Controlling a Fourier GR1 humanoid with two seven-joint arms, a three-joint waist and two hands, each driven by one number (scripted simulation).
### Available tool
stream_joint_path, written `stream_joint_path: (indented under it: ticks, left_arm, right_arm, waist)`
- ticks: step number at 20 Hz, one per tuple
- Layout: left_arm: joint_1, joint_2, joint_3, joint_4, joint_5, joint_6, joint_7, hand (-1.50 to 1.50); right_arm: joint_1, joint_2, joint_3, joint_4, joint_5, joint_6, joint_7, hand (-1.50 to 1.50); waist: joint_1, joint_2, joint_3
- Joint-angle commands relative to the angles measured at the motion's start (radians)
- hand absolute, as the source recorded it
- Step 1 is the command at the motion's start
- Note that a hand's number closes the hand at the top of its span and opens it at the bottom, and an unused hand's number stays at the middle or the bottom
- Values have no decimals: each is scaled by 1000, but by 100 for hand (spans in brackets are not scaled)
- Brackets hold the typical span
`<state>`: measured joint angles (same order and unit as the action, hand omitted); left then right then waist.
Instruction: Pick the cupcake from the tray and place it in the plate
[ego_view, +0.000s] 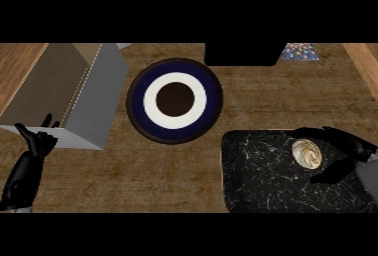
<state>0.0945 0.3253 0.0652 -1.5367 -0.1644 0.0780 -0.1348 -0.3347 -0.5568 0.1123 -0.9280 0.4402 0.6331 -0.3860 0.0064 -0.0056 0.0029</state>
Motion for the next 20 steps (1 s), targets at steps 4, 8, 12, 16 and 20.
stream_joint_path:
  ticks: [4,8,12,16,20]
  left_arm:
    - [-43,-13,21,35,-6,-38,42,0]
    - [-7,-19,37,-12,-14,-53,50,0]
    - [-38,-24,-2,-41,-17,-59,57,0]
    - [-76,-18,-12,22,-11,-86,-1,0]
    - [-80,-33,-34,26,-35,-72,2,0]
  right_arm:
    - [-46,69,-22,135,57,-58,-113,150]
    - [-50,22,-58,50,50,14,-82,150]
    - [-262,88,-38,272,177,-246,-75,150]
    - [-372,72,-49,327,241,-391,-30,150]
    - [-441,84,-92,410,264,-556,-25,150]
  waist:
    - [1,8,-2]
    - [-2,6,-3]
    - [59,23,2]
    - [117,56,5]
    - [114,55,5]
